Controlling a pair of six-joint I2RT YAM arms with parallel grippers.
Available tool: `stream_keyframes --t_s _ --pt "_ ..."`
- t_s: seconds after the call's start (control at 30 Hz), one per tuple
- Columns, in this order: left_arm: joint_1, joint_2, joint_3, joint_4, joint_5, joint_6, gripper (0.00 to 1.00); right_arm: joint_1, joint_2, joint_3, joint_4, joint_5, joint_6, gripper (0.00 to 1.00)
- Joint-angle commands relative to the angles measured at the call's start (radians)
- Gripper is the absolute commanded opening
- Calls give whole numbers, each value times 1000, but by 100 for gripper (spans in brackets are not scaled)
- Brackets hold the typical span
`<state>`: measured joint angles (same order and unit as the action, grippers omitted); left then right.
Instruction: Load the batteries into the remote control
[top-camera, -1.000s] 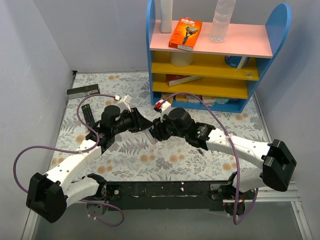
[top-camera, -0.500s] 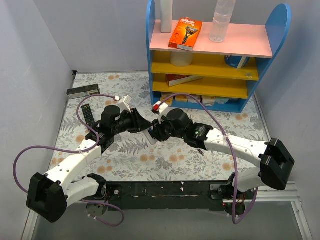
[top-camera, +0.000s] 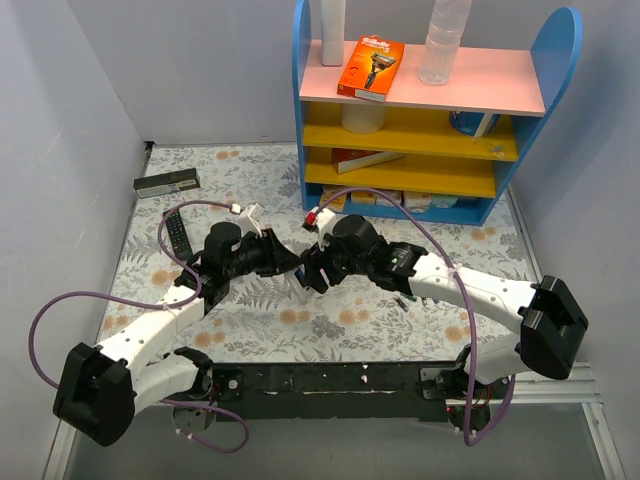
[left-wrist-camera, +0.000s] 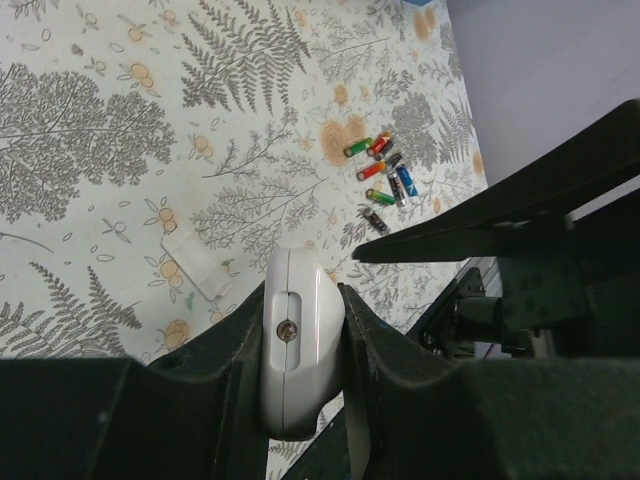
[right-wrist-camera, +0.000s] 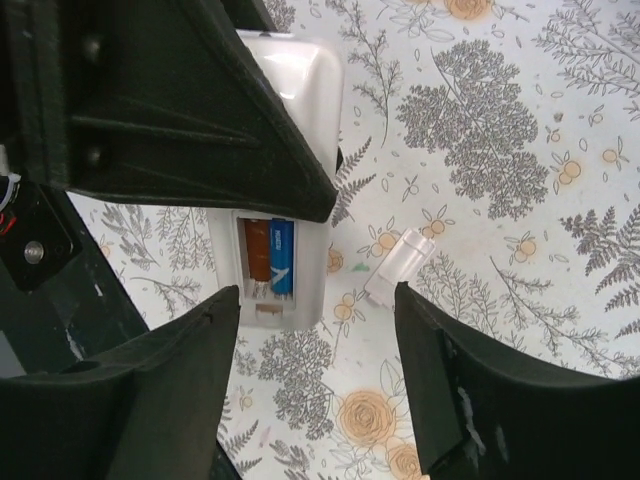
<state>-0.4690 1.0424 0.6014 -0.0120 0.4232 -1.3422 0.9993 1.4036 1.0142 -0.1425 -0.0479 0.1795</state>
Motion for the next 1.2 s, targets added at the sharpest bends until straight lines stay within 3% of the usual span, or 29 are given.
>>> stream_keyframes --t_s 0.0,0.27,0.63,1.0,1.17 --pt "7 -35 -67 89 -14 28 0 -2 -35 72 -71 -32 8 73" --pt "7 -117 -210 190 -24 32 0 -74 -159 -2 -287 71 49 74" --pt "10 -199 -327 362 75 40 0 -412 -239 -164 -525 154 153 67" --pt "9 -217 -356 374 66 60 0 -609 -227 -266 -536 172 224 54" --pt "10 -223 -367 386 63 60 0 -636 -207 -252 -509 152 216 48"
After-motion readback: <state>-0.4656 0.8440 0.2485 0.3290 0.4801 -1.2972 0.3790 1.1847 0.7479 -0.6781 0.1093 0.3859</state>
